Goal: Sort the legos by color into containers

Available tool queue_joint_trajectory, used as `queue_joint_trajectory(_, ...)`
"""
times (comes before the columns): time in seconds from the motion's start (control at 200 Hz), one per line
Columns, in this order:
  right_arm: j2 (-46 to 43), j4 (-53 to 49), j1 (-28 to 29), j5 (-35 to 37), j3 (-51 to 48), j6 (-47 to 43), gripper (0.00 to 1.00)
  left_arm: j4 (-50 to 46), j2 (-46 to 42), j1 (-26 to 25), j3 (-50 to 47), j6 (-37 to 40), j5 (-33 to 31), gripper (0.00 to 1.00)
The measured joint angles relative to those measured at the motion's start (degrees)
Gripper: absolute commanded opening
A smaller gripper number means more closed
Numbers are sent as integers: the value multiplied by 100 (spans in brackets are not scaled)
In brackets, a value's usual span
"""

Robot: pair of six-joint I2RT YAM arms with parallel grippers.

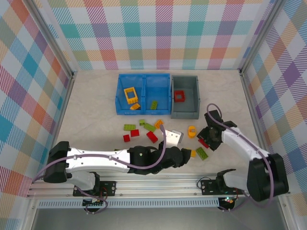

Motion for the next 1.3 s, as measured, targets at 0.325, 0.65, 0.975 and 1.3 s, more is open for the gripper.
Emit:
queue_joint_trajectory(0.325, 1617, -208, 750, 629, 3329, -1460, 56, -1121, 214, -26, 1440, 243, -1692, 73)
queue_joint_trajectory(0.65, 4085, -398, 529, 678, 4977, -2216, 56, -1388, 339, -26, 1567, 326, -2074, 73)
queue_joint_trajectory(0.975, 5045, -533, 455, 656, 5462, -2428, 71, -1513, 339, -26, 1567, 319, -2074, 73)
queue_joint_trajectory(1.3, 5014, -629, 533, 546, 5565, -2455, 78, -1513, 339, -26, 1545, 282, -2072, 73)
